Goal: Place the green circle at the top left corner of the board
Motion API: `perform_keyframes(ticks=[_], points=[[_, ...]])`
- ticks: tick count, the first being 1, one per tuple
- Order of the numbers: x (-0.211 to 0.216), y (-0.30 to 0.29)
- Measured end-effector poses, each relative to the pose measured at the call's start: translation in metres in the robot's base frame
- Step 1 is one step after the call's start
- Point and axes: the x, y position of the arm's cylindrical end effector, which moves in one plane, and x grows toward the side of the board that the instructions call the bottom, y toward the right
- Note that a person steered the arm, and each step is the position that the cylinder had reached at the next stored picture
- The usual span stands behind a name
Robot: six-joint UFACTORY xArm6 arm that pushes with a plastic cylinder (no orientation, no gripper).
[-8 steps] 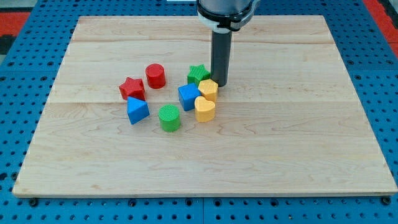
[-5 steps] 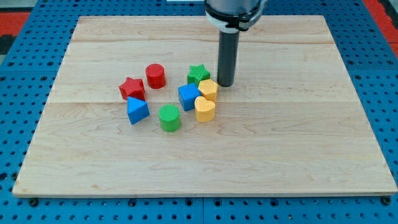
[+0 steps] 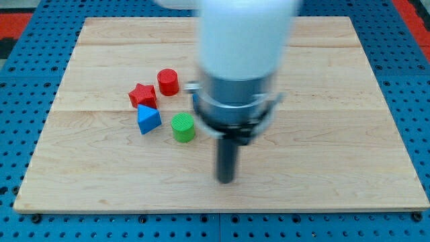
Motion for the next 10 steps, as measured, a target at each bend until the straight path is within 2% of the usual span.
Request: perform_keyframes(ticks=[1, 3, 5, 6, 7, 8, 9, 10], points=[[-0.029, -0.056], [-0.035, -0.055], [-0.083, -0.082], [-0.051, -0.056], [-0.056, -0.013], [-0.128, -0.069], [-0.185, -0.103], [-0.202, -0.104]])
